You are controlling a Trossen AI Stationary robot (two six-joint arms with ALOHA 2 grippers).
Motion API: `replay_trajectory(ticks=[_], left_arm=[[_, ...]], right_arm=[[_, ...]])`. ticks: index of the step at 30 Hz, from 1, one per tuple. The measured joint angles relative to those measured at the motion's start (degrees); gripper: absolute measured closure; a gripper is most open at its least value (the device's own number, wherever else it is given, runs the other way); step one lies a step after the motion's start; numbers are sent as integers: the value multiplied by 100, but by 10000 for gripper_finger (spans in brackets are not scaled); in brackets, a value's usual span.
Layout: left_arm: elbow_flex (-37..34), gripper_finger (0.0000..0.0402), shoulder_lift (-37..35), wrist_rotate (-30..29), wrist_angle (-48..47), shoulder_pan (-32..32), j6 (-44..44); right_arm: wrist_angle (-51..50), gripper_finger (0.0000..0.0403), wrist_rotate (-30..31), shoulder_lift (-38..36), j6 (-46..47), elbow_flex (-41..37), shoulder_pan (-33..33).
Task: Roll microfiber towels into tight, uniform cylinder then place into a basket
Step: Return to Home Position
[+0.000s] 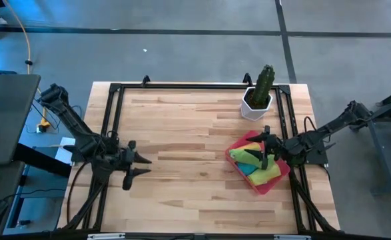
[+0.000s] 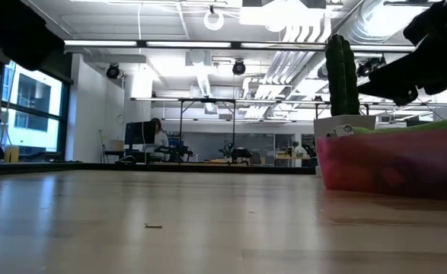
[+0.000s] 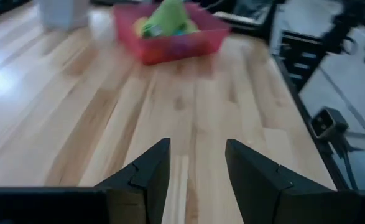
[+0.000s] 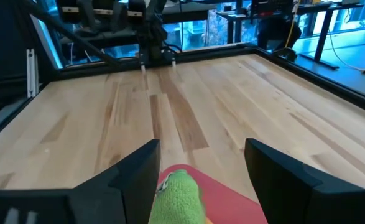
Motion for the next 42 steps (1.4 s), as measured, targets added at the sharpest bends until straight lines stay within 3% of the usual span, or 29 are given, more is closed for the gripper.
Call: replay_trajectory(ticks=[7, 16, 22, 27, 31, 36, 42], left_arm=[[-830, 257, 0, 730, 2059, 605, 1857], [-1868, 257, 2, 2015, 3940, 1959, 1939], [-2271, 257, 2, 2277, 4442, 2626, 2329], [-2319, 257, 7, 2932, 4430, 3174, 2400], [-2319, 257, 7, 2139, 4382, 3520, 2022], [-2316, 257, 7, 860, 3924, 3686, 1734], [-2316, 257, 9, 849, 3510, 3722, 1636]], right_arm=[[0, 176, 10, 2, -1, -27, 0], [-46, 176, 10, 2, -1, -27, 0], [-115, 176, 10, 2, 6, -27, 0], [-300, 176, -76, 7, 395, -27, -2], [-305, 176, -110, 9, 775, -27, -2], [-316, 176, -125, 9, 395, -27, -2], [-330, 176, -132, 9, -456, -27, -2]])
